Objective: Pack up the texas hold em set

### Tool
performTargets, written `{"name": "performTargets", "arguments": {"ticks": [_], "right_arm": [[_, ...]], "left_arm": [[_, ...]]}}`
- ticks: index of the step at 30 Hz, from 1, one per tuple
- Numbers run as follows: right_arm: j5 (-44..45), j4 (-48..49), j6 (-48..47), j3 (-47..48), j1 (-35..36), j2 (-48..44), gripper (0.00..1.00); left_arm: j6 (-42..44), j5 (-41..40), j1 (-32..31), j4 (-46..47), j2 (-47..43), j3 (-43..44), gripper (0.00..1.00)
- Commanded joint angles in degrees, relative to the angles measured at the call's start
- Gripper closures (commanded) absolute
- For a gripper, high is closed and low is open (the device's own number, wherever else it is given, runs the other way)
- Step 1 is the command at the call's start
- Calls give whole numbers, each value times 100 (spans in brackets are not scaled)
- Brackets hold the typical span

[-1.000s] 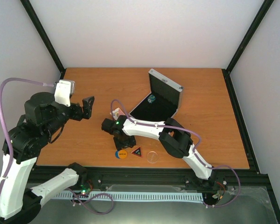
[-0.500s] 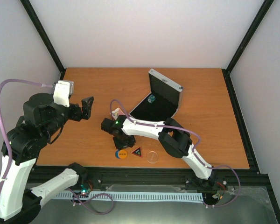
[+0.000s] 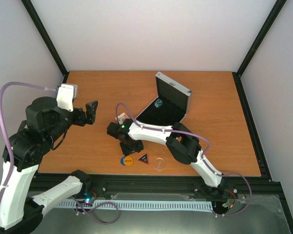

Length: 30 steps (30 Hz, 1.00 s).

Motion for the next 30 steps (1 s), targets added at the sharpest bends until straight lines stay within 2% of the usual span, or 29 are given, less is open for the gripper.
{"name": "performTargets", "arguments": {"ticks": [1, 3, 11, 19, 30], "right_arm": [[230, -28, -93, 184, -50, 54, 41], [259, -158, -107, 654, -75, 172, 31], [157, -496, -22, 2273, -96, 942, 26], [357, -206, 310, 2469, -187, 1302, 29], [987, -337, 435, 2681, -227, 1594, 29]], "left_arm": [[85, -99, 26, -94, 17, 7, 0], [87, -113, 26, -88, 20, 4, 0], [128, -165, 24, -86, 40, 49, 0], [120, -155, 28, -120, 19, 80, 0], [107, -78, 26, -174, -67, -31, 0]]}}
